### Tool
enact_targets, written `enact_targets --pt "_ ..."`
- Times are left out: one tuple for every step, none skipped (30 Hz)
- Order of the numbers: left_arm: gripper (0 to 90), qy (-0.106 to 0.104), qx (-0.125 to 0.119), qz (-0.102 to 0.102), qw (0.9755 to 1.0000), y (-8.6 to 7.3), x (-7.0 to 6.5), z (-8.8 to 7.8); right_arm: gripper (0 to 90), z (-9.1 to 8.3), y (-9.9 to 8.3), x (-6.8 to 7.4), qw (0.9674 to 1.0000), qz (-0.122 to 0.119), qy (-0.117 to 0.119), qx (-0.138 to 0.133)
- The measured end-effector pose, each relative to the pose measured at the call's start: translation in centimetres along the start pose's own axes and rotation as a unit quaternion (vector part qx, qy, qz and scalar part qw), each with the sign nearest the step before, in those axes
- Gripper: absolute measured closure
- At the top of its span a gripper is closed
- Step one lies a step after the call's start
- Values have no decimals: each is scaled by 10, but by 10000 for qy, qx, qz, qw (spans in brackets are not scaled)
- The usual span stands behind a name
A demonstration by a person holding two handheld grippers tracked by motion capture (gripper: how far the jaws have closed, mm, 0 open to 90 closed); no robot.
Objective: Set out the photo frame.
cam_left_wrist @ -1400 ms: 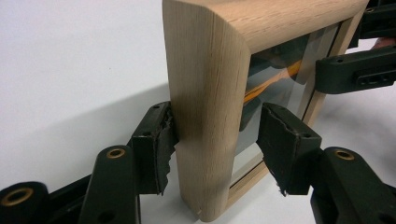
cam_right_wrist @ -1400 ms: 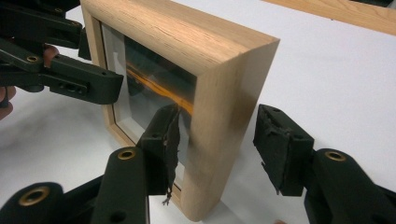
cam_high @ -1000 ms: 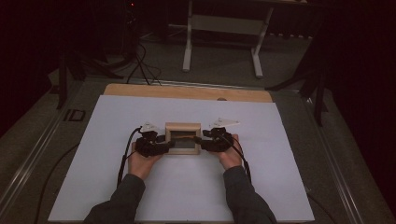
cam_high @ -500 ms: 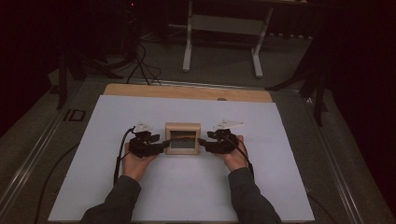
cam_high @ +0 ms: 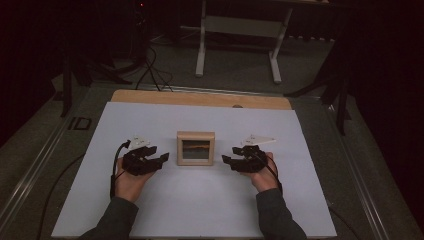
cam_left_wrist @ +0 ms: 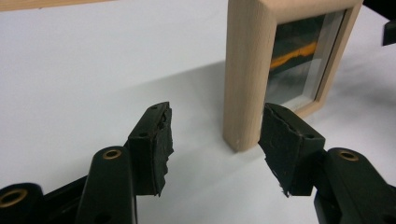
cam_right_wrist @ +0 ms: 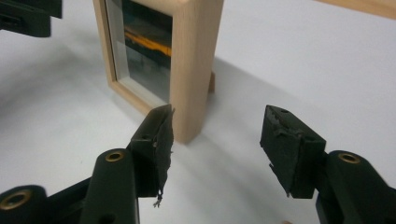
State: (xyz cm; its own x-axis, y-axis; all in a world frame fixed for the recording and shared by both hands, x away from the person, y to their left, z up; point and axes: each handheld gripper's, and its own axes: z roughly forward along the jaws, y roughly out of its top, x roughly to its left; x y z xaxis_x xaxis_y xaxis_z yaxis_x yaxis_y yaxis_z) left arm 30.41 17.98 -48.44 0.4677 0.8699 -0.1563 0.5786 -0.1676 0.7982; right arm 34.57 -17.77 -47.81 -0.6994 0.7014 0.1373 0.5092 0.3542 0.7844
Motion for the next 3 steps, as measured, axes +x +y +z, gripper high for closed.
enact_targets --pt "437 13 29 13 10000 -4 1 -2 428 -2 -3 0 10000 10 -16 4" --pt "437 11 46 15 10000 -6 2 -4 426 -5 -7 0 10000 48 -56 11" --pt "437 11 46 15 10000 -6 2 -4 426 -6 -10 0 9999 68 -86 7"
